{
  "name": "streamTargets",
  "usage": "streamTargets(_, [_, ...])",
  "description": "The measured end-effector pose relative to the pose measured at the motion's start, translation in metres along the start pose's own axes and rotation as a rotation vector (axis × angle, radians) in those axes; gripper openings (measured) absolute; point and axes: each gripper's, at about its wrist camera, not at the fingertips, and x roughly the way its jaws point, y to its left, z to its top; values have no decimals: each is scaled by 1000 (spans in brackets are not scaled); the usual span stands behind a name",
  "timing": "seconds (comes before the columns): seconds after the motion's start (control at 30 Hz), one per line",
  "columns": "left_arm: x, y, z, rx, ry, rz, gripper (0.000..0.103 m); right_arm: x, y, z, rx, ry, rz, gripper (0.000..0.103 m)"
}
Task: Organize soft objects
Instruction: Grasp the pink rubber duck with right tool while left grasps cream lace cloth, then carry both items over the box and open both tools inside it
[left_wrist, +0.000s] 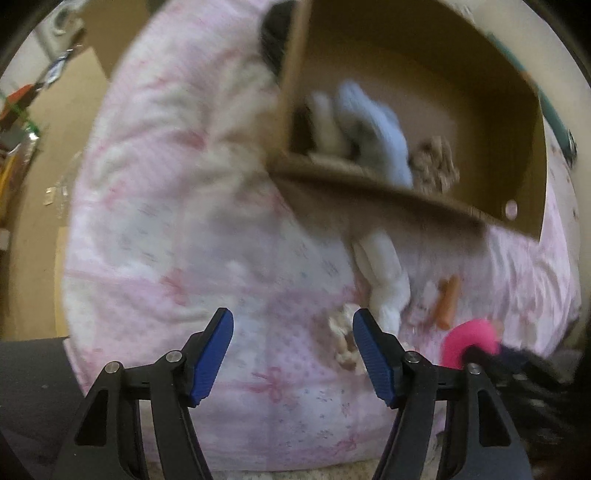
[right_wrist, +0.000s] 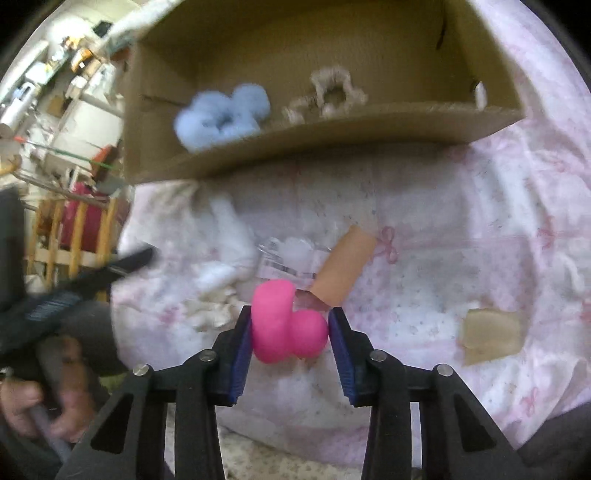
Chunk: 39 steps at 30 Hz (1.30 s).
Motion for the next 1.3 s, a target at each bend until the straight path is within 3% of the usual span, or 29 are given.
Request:
streamTargets(0.17, [15, -17, -2, 52, 59, -59, 63, -36, -1, -2, 19, -99, 72, 42])
streamTargets(0.3, [26, -34, -10, 136, 98, -53, 63, -53, -9, -3, 57, -158, 102, 42])
streamTargets(0.43, [32, -51, -21, 234, 104, -26, 63, -55, -12, -1, 74, -170, 98, 42])
streamTargets(0.63, [35, -58, -31, 276, 124, -22, 57, -52, -15, 1, 69, -166, 83, 42])
streamTargets(0.67, [36, -60, -32, 283, 123, -21, 55, -52, -15, 1, 69, -166, 82, 42])
streamTargets(0.73, [36, -62, -34, 300, 131, -42, 35, -52, -16, 1, 72, -167, 81, 42])
streamTargets(0.8, [36, -64, -37, 312, 139, -47, 23, -53, -17, 0, 72, -170, 79, 42])
streamTargets(0.9, [38, -75, -48, 339, 137, -36, 15, -53, -15, 1, 62, -172, 68, 42])
streamTargets(1.07, [26, -74, -61, 319, 104, -15, 13, -52, -14, 0, 48, -172, 48, 42])
streamTargets(1.3, [4, -45, -62, 152, 19, 73, 12, -57, -12, -2, 36, -197, 43, 42])
